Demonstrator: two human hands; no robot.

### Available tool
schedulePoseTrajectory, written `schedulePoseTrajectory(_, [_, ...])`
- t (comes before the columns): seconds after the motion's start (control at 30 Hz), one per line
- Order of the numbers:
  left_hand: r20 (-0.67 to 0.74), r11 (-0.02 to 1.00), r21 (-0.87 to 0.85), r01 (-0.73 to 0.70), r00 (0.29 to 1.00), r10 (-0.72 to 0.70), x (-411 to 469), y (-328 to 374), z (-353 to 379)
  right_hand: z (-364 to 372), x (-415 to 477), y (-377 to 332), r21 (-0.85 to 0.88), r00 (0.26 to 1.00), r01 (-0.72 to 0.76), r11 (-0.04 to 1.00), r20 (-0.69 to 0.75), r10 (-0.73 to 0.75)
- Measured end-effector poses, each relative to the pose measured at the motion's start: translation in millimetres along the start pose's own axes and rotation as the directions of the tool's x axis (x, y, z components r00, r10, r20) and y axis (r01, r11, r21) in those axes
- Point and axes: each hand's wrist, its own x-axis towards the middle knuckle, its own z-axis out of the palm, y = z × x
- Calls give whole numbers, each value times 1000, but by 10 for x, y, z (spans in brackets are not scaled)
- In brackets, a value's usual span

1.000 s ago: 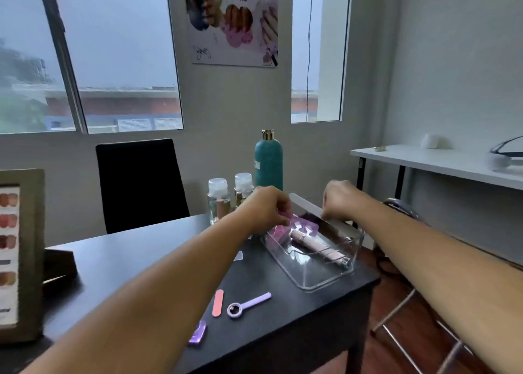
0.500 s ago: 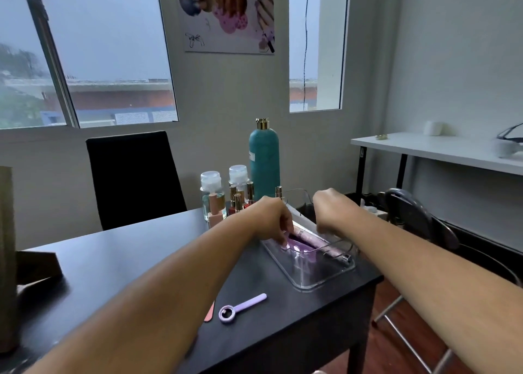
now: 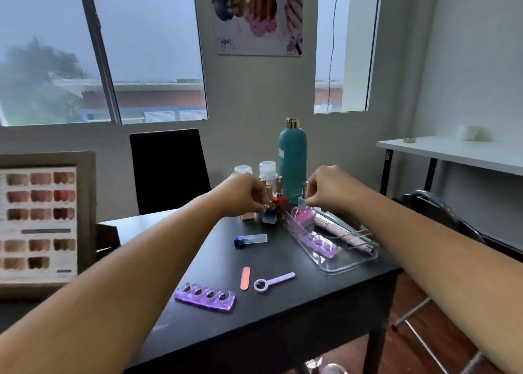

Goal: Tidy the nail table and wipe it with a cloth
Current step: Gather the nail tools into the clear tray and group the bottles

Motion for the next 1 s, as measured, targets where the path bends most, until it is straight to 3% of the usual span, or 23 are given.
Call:
schedulePoseTrajectory(0.13, [35, 994, -10, 110, 993, -109, -451, -232, -92, 131, -164, -397, 97, 985, 106, 990, 124, -118])
schedulePoseTrajectory(0.27, [175, 983, -23, 184, 968, -177, -877, -402, -93, 427, -232, -617, 53, 949, 188, 981, 246, -196])
schedulePoseTrajectory(0.47, [441, 963, -46, 266, 870, -219, -1315, -567, -58, 819, -145, -693, -35, 954, 195, 980, 238, -182])
schedulePoseTrajectory(0.73, [410, 980, 17, 197, 893, -186, -1372, -646, -3, 1026, -66, -744, -100, 963, 133, 986, 249, -105])
schedulePoseTrajectory(0.83, [400, 977, -83, 194, 905, -146, -1343, -669, -39, 987, -73, -782, -108, 948, 131, 986, 306, -92])
schedulePoseTrajectory(1.0, [114, 935, -322, 148, 987, -117, -1106, -597, -203, 524, 4, -713, -20, 977, 110, 994, 186, -104])
